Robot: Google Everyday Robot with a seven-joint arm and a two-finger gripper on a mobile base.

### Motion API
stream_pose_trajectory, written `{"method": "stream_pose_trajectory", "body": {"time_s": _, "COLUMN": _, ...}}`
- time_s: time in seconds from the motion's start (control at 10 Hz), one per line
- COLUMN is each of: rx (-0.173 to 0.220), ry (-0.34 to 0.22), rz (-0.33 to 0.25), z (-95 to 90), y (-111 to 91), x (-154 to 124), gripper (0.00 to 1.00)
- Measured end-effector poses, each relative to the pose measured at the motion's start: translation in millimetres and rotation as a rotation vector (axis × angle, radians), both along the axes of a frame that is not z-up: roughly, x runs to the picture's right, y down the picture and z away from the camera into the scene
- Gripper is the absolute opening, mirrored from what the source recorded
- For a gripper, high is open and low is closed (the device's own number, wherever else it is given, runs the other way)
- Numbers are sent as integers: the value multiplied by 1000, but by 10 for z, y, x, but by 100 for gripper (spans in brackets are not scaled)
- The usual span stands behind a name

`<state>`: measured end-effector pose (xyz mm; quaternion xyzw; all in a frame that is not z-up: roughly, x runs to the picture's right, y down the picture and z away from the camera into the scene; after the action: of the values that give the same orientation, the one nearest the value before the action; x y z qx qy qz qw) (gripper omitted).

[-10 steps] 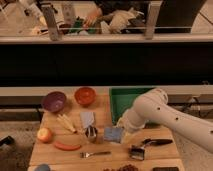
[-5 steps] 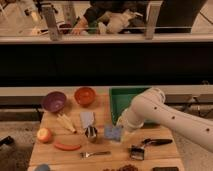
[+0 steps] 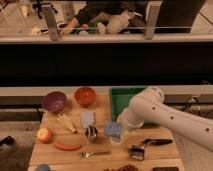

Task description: Place sponge in paper cup

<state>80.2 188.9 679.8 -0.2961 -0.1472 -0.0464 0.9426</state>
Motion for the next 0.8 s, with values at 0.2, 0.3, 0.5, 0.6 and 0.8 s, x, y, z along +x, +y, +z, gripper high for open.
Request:
{"method": "stream_pose_trajectory", "body": {"time_s": 0.2, "rx": -3, "ry": -2, "rz": -12, "z": -13, "y": 10, "x": -46, "gripper": 80}}
{"method": "stream_pose_trajectory", "body": {"time_s": 0.3, "rx": -3, "ry": -2, "rz": -13, "z": -17, "y": 16, "x": -47, "gripper": 80}}
{"method": "stream_pose_trajectory", "body": {"time_s": 0.5, "rx": -5, "ry": -5, "rz": -15, "z": -24, "y": 21, "x": -71, "gripper": 80}}
{"method": "stream_pose_trajectory", "body": {"time_s": 0.6, "rx": 2, "ry": -4, "rz": -10, "z": -43, "y": -2, "x": -66, "gripper": 80}}
{"method": "stream_pose_trajectory", "body": {"time_s": 0.8, "rx": 22, "ry": -4, "rz": 2, "z": -186, "y": -169, "x": -42, "gripper": 80}}
